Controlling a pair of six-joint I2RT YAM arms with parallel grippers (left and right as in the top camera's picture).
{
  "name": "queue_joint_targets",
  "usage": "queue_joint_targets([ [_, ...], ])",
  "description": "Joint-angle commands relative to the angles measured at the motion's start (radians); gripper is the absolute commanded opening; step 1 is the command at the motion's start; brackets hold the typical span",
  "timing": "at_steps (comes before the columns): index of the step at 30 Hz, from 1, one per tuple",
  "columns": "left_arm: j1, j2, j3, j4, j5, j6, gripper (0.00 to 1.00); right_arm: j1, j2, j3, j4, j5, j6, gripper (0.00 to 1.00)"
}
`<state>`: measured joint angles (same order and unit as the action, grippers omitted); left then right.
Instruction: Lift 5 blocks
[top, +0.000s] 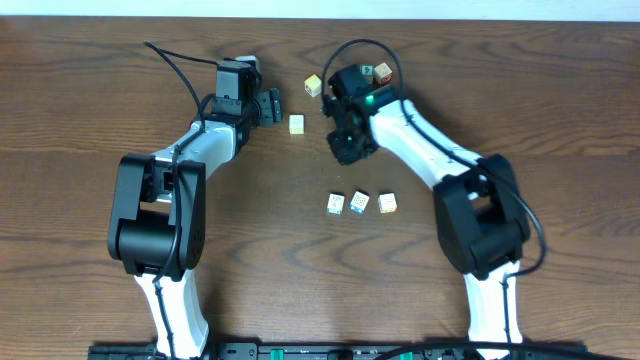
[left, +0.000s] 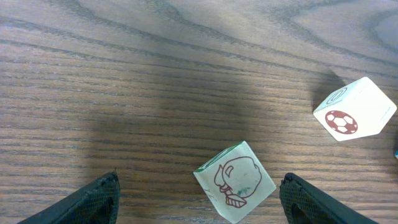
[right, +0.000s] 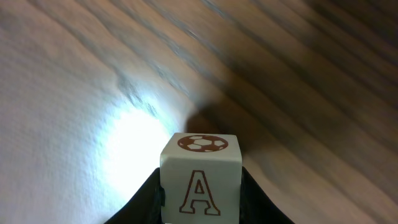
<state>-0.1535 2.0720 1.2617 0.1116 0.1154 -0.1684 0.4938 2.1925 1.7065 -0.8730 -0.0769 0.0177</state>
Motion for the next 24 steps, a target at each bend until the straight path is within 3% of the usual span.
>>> queue_joint_targets([
  [1,-0.005,0.011,0.030,-0.001,0.011,-0.028,0.82,-0.022,-0.102,0.014,-0.067,0.028,0.042,0.01],
  [8,-0.024,0.012,0.031,0.011,-0.015,-0.027,0.82,-0.036,-0.195,0.013,-0.278,0.028,0.105,0.01],
  [14,-0.030,0.014,0.039,0.019,-0.011,-0.027,0.82,-0.053,-0.241,-0.004,-0.409,0.182,0.212,0.01],
  [24,-0.051,0.021,0.042,0.040,-0.010,0.026,0.82,-0.120,-0.261,-0.200,-0.354,0.172,0.229,0.01],
])
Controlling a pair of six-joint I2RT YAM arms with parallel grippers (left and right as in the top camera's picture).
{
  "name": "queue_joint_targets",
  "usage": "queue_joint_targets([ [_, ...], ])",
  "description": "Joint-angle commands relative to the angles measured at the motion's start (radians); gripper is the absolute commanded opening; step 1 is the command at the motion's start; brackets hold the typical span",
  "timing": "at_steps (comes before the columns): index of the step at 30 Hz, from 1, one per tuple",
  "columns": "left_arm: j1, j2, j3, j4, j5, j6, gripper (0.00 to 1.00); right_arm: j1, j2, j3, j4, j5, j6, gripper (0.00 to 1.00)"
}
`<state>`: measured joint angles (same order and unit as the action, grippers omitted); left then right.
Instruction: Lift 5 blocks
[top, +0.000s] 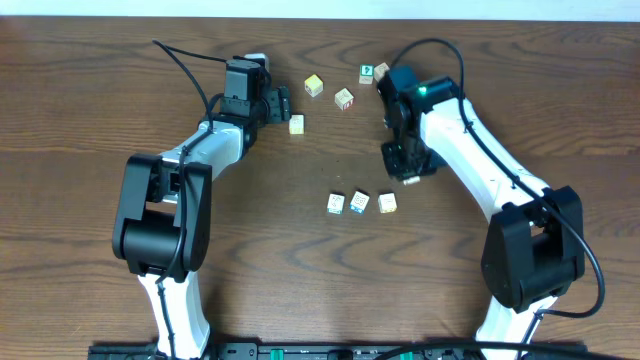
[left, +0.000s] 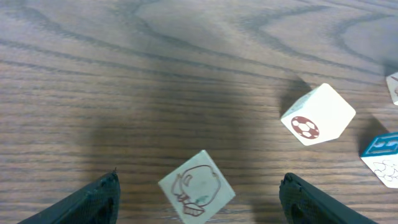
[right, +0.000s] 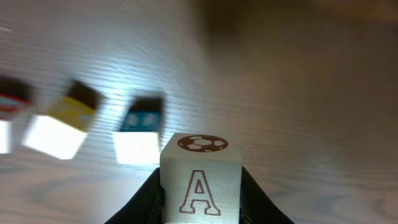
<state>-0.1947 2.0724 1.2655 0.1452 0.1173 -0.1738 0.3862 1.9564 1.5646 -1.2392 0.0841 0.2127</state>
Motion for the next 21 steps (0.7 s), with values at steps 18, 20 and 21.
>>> queue_joint_targets([
  [18,-0.072,0.056,0.038,0.018,-0.212,-0.154,0.78,-0.005,-0.025,-0.256,0.129,-0.094,0.056,0.01],
  [20,-0.080,0.072,0.038,0.017,-0.217,-0.164,0.78,-0.005,-0.025,-0.256,0.129,-0.097,0.056,0.01],
  [21,-0.084,0.082,0.038,0.015,-0.232,-0.188,0.78,-0.005,-0.025,-0.256,0.129,-0.101,0.056,0.01],
])
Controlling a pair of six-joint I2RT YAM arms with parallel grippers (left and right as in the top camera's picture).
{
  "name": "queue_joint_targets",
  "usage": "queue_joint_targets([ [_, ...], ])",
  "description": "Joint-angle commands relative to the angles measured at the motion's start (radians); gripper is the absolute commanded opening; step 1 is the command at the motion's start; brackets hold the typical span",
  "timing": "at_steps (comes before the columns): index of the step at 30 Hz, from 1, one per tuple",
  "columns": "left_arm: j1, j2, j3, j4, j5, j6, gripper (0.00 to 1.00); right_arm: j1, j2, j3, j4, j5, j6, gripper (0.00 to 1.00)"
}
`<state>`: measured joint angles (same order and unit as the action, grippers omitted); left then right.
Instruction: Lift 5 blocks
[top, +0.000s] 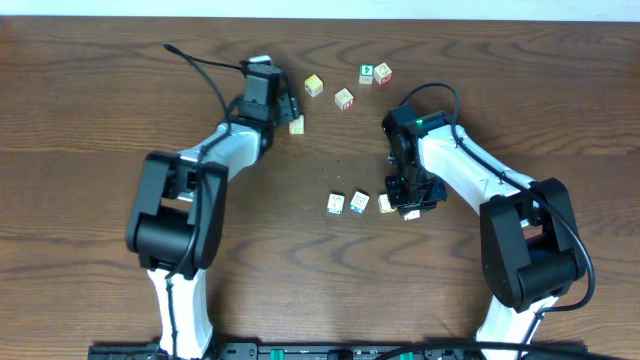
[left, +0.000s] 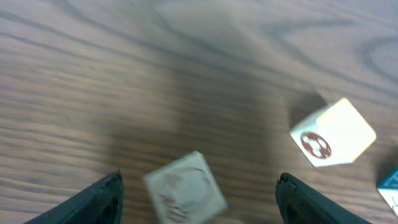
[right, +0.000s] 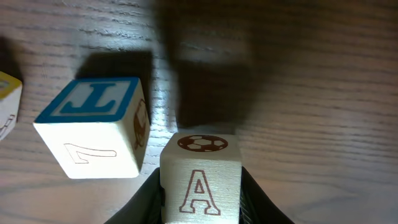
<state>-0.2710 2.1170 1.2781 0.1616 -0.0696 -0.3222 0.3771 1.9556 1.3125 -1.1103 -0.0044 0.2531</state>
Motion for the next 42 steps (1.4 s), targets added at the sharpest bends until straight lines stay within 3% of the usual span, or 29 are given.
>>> queue_joint_targets([
  [1,-0.010,0.047,0.025,-0.002,-0.058,-0.063,0.77,0.004,-0.024,-0.004,-0.001,-0.016,0.015,0.01],
  [8,-0.010,0.066,0.025,0.002,-0.112,-0.148,0.73,0.004,-0.024,-0.004,-0.014,-0.016,-0.023,0.01],
  [10,-0.010,0.066,0.025,0.002,-0.136,-0.177,0.67,0.004,-0.024,-0.004,-0.014,-0.016,-0.023,0.01],
  [18,-0.010,0.065,0.025,-0.016,-0.142,-0.230,0.20,0.004,-0.024,-0.004,-0.011,-0.015,-0.023,0.01],
  [22,-0.010,0.043,0.025,-0.064,-0.141,-0.228,0.15,0.005,-0.024,-0.007,-0.007,-0.016,-0.023,0.01],
  [29,-0.010,-0.109,0.025,-0.272,-0.142,-0.077,0.08,0.012,-0.024,-0.048,0.086,-0.059,-0.022,0.01],
  [36,-0.007,-0.224,0.018,-0.458,-0.141,-0.052,0.08,0.023,-0.024,-0.054,0.206,-0.113,-0.014,0.01],
  [42,-0.007,-0.232,0.018,-0.581,-0.130,-0.043,0.07,0.043,-0.024,-0.055,0.190,-0.134,-0.006,0.01],
])
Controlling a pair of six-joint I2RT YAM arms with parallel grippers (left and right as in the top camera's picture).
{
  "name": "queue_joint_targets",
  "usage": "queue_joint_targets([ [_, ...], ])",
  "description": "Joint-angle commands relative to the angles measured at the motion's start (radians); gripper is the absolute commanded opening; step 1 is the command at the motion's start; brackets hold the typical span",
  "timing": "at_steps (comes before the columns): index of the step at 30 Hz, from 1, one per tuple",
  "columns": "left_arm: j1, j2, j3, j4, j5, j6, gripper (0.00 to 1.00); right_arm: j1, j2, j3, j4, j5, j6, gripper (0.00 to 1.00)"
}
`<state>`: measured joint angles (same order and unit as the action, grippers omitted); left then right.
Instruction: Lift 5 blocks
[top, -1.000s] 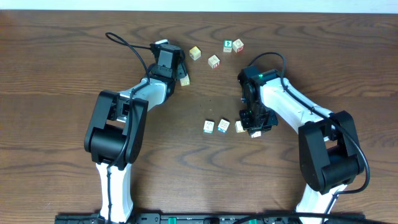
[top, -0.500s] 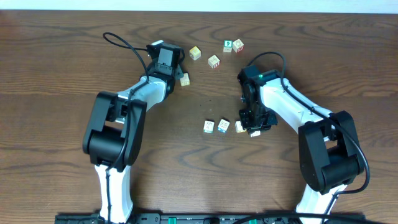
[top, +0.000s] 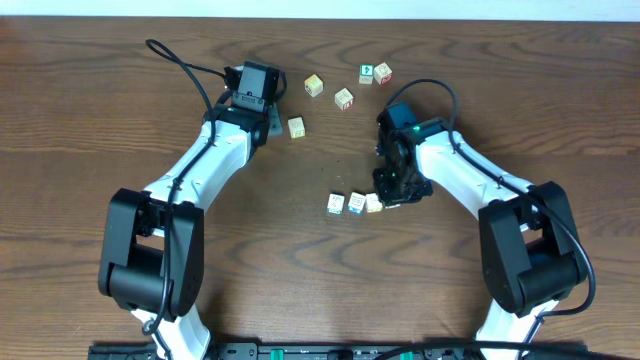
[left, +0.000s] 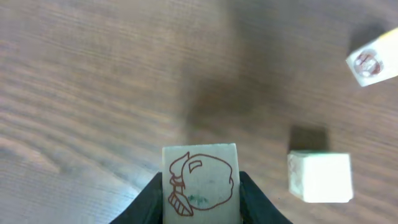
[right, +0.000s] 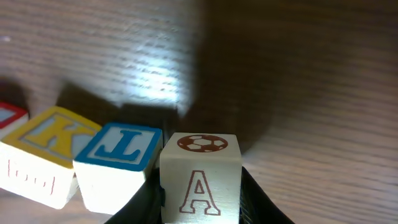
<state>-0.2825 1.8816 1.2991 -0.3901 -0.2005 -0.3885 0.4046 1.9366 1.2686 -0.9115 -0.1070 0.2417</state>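
In the left wrist view my left gripper (left: 200, 190) is shut on a cream block with a red line drawing (left: 200, 180), held above the table. Overhead, the left gripper (top: 262, 100) is at the far left-centre and hides that block. My right gripper (right: 200, 190) is shut on a white block with a red A and a football (right: 200, 177). It holds this low against a blue L block (right: 121, 163), and a yellow K block (right: 53, 155) sits beside that one. Overhead, the right gripper (top: 390, 192) is at the right end of the row of blocks (top: 357, 202).
A plain white block (left: 320, 176) and a football block (left: 372, 62) lie on the wood right of the left gripper. Overhead, loose blocks sit at the back: a cream one (top: 296, 127), a yellow one (top: 314, 86), a red-marked one (top: 343, 98) and a green and red pair (top: 375, 73).
My left gripper was open with the drawn block lying between its fingers; now it is shut on that block and the table looks farther away. The right gripper, still holding the A block, sits closer against the L block.
At first my right gripper held the A block near the far blocks while my left stood open around the drawn block. The right then appeared over the front row, then low beside the L block. Now the A block rests against it and the left holds the drawn block.
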Motion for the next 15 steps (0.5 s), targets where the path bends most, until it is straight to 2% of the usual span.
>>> queue_joint_targets([
  [1,0.004,0.003,-0.003,-0.043,0.019,0.035,0.07,0.020,-0.005,-0.010,-0.014,-0.032,0.006,0.01],
  [5,0.001,0.004,-0.004,-0.115,0.136,0.061,0.08,0.029,-0.005,-0.011,-0.023,-0.024,0.005,0.04],
  [7,-0.008,0.004,-0.007,-0.161,0.143,0.063,0.07,0.029,-0.005,-0.011,-0.023,-0.001,0.005,0.11],
  [8,-0.014,0.003,-0.008,-0.183,0.144,0.063,0.07,0.029,-0.005,-0.011,-0.023,0.016,0.006,0.19],
  [12,-0.051,0.004,-0.022,-0.259,0.164,0.071,0.07,0.029,-0.005,-0.011,-0.017,0.067,0.009,0.21],
  [15,-0.090,0.004,-0.037,-0.291,0.167,0.077,0.08,0.028,-0.005,-0.010,-0.016,0.094,0.009,0.31],
])
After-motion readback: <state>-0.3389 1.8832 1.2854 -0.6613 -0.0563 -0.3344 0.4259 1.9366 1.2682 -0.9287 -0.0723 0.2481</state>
